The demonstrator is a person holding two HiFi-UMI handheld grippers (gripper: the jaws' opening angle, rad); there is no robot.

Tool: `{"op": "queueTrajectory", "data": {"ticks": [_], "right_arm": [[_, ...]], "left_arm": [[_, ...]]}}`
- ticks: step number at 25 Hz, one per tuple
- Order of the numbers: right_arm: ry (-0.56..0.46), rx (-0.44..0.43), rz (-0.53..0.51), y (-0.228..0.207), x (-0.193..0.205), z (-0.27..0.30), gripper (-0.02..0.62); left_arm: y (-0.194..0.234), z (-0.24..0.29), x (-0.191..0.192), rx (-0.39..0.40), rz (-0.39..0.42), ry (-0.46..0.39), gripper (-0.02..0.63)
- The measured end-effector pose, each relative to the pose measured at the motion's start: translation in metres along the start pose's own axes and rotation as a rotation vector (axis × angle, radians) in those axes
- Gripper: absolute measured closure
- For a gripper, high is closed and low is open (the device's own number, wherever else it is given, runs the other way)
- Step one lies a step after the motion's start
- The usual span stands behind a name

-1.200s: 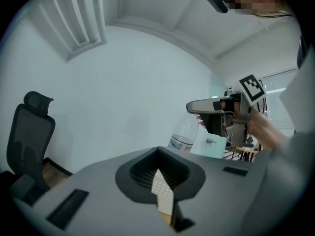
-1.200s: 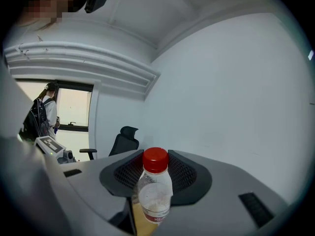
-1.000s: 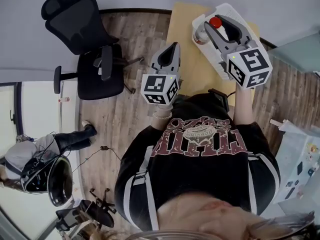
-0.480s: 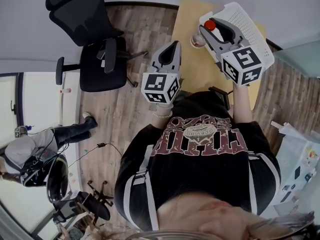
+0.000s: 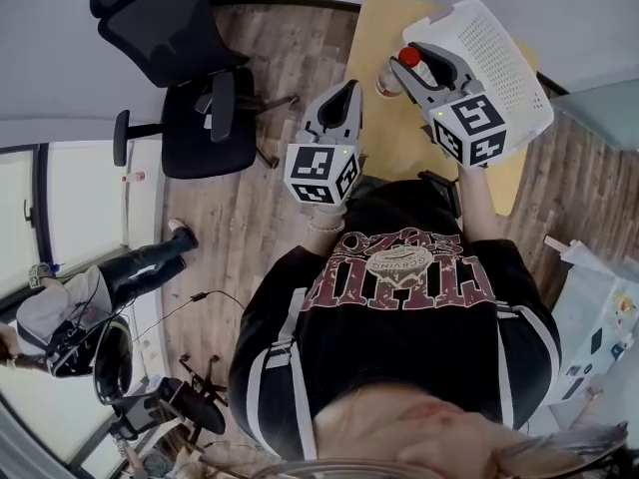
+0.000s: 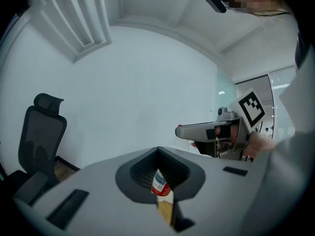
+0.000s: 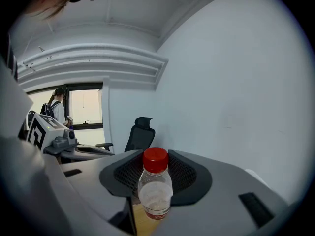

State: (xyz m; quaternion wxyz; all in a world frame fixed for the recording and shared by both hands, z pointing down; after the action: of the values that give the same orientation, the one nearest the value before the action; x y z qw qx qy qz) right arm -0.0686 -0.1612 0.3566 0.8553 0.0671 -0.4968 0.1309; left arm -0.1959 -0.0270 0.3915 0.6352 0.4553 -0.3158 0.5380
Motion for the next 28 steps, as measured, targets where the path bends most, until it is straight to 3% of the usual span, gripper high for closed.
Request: {"op": "queueTrajectory", "data": {"ticks": [13,28], "right_arm": [[0.069,0.027,0.03,0.003,0.042,0.021,0.439],[0.075,0.04,0.043,0.008,0.077,0.039,0.439]], "left_arm": [[0.001,0.013,0.007,0.048,0.008,0.05,0.56],[0.008,0.03,0.02,0.065,0.017,0.087,0.56]]}}
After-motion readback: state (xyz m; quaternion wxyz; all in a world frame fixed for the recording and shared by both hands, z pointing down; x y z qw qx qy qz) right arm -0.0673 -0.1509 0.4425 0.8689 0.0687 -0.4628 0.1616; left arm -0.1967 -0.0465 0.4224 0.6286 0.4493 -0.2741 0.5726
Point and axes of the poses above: the fingertips, and each gripper's own axes: z forward along the fingers, y to its left, x out of its underside, the point moved 9 cm from there along -z, backward along the fingers, and after that the axes turned 13 degrees about y, right-handed, at the moved point
